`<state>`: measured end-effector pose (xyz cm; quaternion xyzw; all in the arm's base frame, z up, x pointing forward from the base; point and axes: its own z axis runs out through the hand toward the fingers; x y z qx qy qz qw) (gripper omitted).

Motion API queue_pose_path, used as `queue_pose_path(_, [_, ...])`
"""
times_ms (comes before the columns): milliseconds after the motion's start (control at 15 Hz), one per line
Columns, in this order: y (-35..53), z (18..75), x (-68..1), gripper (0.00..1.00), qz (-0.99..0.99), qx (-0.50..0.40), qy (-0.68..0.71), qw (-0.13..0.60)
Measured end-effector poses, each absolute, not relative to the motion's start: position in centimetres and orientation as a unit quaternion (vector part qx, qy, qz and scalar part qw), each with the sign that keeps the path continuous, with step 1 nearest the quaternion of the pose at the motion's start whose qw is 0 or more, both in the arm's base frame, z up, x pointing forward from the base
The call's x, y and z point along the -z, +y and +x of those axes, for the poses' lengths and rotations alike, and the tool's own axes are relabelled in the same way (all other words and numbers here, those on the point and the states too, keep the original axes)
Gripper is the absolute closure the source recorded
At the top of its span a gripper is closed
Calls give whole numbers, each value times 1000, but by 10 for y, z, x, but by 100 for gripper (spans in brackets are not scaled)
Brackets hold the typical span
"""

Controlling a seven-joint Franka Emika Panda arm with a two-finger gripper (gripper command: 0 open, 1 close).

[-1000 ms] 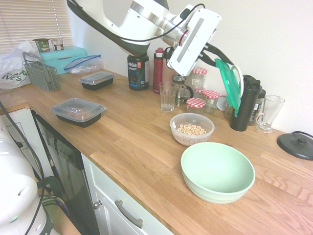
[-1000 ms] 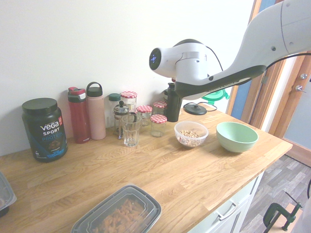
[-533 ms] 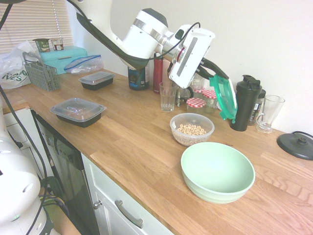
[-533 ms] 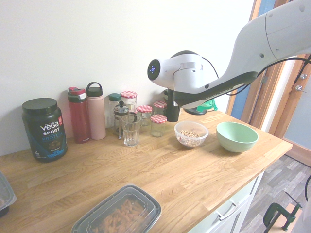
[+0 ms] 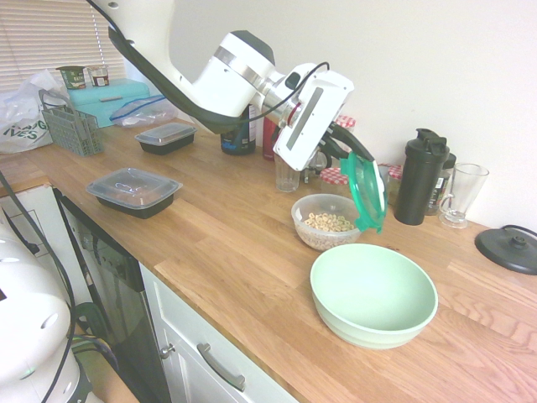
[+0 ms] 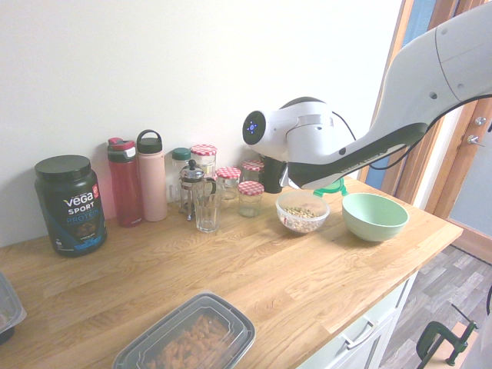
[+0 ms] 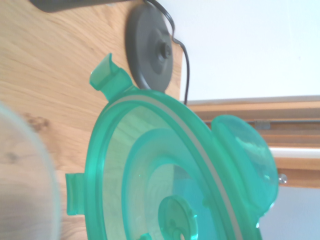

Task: Cover the lid of food container

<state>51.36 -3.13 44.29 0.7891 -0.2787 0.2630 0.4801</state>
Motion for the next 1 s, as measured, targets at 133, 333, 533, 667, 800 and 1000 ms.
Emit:
queue_pose_path(133, [-22, 509, -437, 100, 788, -259, -277, 485])
queue_pose_path(333, [-16, 505, -436, 100, 785, -256, -277, 492])
queue_pose_path(533, [-14, 500, -439, 100, 783, -258, -277, 494])
queue_pose_path(667, [-11, 499, -437, 100, 784, -257, -273, 495])
queue_pose_path(800, [-9, 497, -433, 100, 785, -255, -269, 496])
queue_pose_path(1000, [-9, 496, -430, 100, 785, -254, -268, 497])
